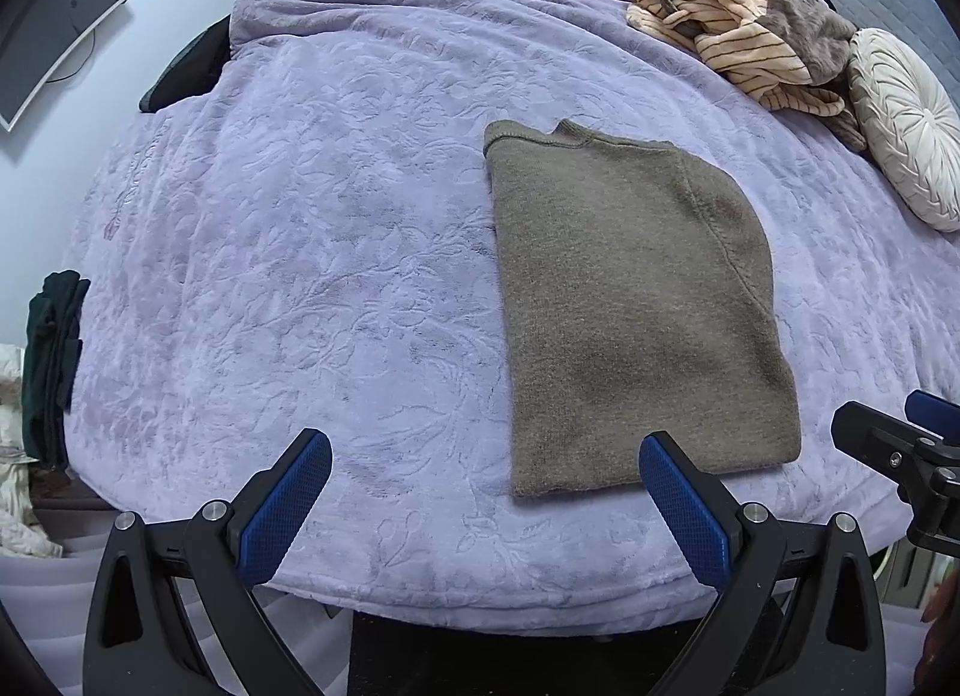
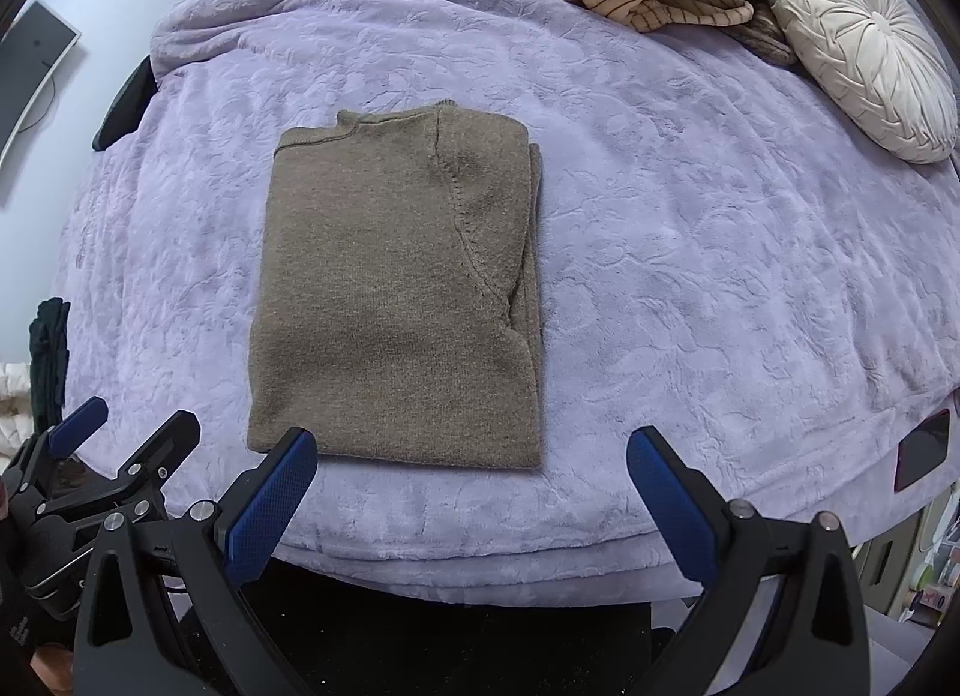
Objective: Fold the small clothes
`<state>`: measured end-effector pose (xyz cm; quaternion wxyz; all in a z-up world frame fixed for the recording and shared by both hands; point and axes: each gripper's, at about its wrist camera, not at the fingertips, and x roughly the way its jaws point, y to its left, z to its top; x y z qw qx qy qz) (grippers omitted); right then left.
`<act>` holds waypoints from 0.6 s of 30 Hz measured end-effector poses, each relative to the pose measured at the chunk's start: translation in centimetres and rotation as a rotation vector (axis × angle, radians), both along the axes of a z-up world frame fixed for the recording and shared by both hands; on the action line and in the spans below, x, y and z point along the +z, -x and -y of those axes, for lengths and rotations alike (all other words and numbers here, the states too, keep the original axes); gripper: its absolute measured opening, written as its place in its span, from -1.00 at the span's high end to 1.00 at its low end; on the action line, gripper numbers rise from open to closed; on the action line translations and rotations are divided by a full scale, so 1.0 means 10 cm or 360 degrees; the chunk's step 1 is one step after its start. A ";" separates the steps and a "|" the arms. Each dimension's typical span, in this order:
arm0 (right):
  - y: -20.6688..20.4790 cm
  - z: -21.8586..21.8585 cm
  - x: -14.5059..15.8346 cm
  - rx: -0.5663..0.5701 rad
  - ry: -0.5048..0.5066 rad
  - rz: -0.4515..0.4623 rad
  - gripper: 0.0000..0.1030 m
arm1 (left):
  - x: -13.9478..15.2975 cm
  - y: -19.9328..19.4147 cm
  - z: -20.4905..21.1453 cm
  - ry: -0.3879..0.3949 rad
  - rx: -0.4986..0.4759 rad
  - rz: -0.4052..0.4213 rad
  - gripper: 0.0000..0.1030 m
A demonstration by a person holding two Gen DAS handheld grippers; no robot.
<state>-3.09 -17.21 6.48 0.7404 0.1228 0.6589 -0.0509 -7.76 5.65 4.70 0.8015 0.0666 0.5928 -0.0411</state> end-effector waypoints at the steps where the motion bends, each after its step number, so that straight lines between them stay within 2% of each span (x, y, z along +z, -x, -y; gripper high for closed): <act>1: 0.00 0.01 0.00 -0.0001 0.0004 -0.0001 -0.99 | 0.00 0.00 0.00 0.0002 0.0000 -0.0001 -1.00; 18: 0.00 0.00 0.01 -0.0007 0.0026 -0.0014 -0.99 | 0.01 -0.03 -0.02 -0.0035 0.0008 0.0007 -1.00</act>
